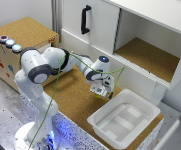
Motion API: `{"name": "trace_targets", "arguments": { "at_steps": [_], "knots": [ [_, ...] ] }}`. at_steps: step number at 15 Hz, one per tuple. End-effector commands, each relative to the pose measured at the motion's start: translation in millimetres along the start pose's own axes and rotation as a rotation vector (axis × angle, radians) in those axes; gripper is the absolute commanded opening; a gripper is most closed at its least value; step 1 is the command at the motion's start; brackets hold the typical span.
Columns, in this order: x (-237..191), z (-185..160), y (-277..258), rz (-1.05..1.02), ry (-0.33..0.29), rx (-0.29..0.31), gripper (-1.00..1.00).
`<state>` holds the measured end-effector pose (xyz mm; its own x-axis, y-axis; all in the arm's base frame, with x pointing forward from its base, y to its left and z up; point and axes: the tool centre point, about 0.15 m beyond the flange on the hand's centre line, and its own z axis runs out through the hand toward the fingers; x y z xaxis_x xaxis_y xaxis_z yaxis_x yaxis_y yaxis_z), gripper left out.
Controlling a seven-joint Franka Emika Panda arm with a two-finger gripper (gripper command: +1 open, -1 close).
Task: Put the yellow block in the drawer
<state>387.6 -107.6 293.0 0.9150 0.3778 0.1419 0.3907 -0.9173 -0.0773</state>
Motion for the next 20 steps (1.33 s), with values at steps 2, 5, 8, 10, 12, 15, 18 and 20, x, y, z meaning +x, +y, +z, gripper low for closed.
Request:
{"name": "trace_targets", "arguments": {
  "at_steps": [2, 5, 8, 10, 12, 15, 18, 20],
  "knots": [
    [14.3, -103.4, -89.4, -0.114, 0.084, -0.013, -1.00],
    [20.9, -132.7, -134.1, -0.182, 0.098, 0.004, -1.00],
    [30.0, -150.3, -183.2, -0.269, 0.109, 0.025, -1.00],
    [38.5, -163.1, -220.2, -0.340, 0.116, 0.038, -1.00],
    [46.1, -172.1, -253.7, -0.412, 0.119, 0.053, -1.00],
    [57.3, -174.4, -291.4, -0.489, 0.100, 0.107, -1.00],
    [69.3, -160.8, -338.0, -0.605, 0.039, 0.157, -1.00],
    [73.3, -151.2, -366.7, -0.692, 0.007, 0.151, -1.00]
  ]
}}
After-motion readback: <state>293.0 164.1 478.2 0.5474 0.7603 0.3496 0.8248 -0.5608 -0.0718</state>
